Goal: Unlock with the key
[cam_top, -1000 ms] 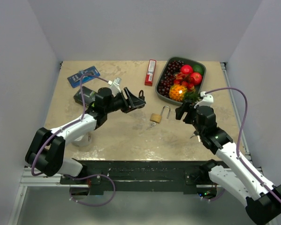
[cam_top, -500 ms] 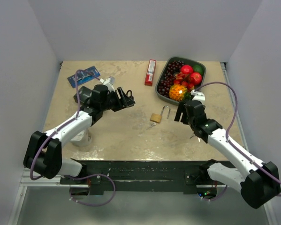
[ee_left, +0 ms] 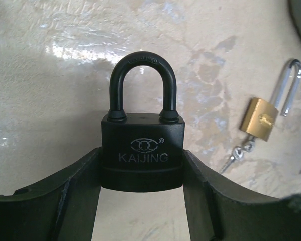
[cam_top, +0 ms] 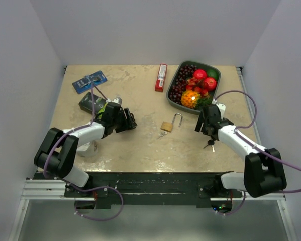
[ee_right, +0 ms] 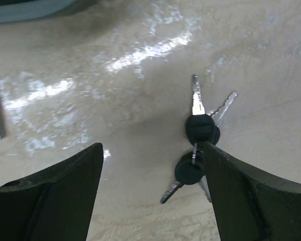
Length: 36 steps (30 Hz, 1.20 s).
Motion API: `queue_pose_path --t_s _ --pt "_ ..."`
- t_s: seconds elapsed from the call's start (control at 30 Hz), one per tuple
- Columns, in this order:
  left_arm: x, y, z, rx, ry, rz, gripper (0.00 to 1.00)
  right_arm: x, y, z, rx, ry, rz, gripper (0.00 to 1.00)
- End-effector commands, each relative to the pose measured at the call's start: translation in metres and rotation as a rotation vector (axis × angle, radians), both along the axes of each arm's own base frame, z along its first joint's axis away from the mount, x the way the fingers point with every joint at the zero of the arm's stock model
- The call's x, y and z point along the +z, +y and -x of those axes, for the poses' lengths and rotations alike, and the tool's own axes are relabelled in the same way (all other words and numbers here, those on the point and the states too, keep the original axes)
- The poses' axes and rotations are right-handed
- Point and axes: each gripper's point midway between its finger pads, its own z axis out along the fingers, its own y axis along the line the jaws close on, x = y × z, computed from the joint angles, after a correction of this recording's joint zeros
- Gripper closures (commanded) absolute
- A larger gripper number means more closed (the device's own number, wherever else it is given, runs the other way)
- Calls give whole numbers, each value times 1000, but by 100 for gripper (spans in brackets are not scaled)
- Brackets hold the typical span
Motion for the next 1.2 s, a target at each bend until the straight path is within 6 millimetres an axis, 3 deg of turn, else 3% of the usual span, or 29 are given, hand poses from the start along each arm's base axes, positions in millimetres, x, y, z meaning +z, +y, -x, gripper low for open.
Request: queue_pose_path --t_s 0.0,0.23,0.47,0.73,0.8,1.03,1.17 --pt "22 0 -34 27 -157 -1 89 -5 -14 -7 -68 33 -13 18" --pt "6 -2 -39 16 -126 -22 81 2 -28 -2 -130 55 27 21" --pt "-7 -8 -41 6 -96 -9 72 -10 -25 2 -134 104 16 34" --pt "-13 -10 -41 -1 -79 -7 65 -23 -28 1 -147 146 43 39" --pt "-14 -11 -42 -8 -75 -9 64 -27 -26 0 -140 151 39 46" --pt "-19 -8 -42 -18 -66 -46 64 -38 -15 3 -110 167 -18 88" --pt "-20 -6 -42 -20 -68 -59 62 -37 -8 1 -82 159 -49 100"
